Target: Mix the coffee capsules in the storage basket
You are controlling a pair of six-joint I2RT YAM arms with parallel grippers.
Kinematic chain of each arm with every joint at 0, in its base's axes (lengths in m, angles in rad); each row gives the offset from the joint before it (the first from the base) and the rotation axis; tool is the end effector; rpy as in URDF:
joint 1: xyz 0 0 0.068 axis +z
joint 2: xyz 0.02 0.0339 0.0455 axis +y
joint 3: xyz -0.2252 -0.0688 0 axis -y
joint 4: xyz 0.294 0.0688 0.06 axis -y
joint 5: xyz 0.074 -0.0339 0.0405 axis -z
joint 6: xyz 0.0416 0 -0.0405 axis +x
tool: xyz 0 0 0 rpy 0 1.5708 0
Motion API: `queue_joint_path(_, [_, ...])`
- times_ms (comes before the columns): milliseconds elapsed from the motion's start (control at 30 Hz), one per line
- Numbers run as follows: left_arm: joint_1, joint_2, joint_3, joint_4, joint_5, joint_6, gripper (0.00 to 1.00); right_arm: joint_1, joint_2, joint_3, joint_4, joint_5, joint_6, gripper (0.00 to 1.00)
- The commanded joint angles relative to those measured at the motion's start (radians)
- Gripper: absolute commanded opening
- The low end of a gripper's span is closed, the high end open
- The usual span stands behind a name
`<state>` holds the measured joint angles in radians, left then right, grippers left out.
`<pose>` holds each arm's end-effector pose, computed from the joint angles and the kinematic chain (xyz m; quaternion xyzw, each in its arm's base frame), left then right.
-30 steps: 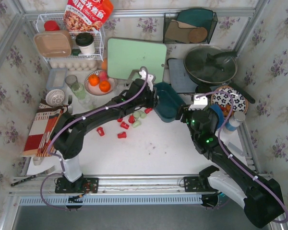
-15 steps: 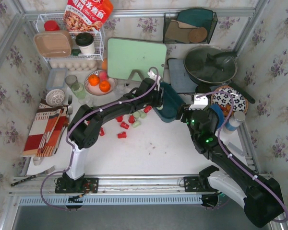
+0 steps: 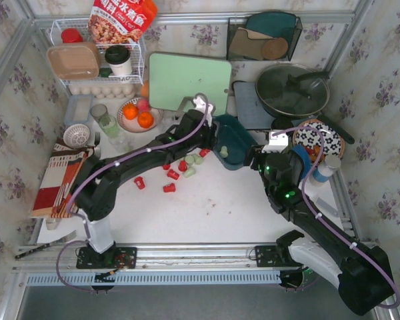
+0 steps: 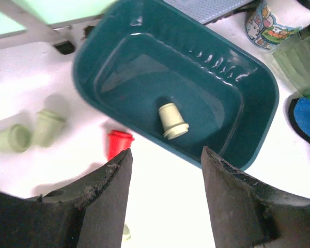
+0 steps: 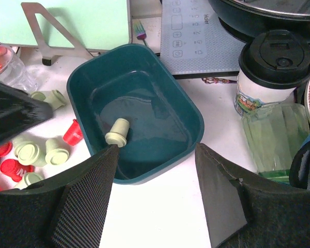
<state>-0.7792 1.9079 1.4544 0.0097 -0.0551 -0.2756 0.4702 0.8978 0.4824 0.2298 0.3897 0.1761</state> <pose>0.3498 -0.3423 0.2015 0.1963 0.8221 -0.2486 0.4731 0.2598 0.1143 0.2051 0.0117 0.7650 0.0576 0.6413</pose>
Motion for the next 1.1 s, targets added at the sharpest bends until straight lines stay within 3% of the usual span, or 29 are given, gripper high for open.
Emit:
queue_joint_path(0, [-0.004, -0.131, -0.078, -0.024, -0.122, 0.021, 0.59, 0.0, 0.008, 0.004, 0.033, -0.001, -0.006, 0.69])
queue_joint_path(267, [-0.006, -0.353, -0.266, -0.3, -0.299, -0.021, 0.59, -0.001, -0.006, 0.007, 0.031, -0.022, -0.004, 0.68])
queue_joint_path(533, [-0.005, -0.485, -0.395, -0.494, -0.349, -0.111, 0.61, 0.0, 0.011, 0.005, 0.037, -0.028, -0.001, 0.69])
queue_joint_path(833, [-0.005, -0.475, -0.527, -0.473, -0.255, -0.274, 0.66, 0.0, 0.021, 0.006, 0.038, -0.029, 0.002, 0.71])
queue_joint_path(1067, [-0.005, -0.456, -0.574, -0.414, -0.257, -0.303, 0.69, -0.001, 0.027, 0.005, 0.038, -0.028, 0.001, 0.75])
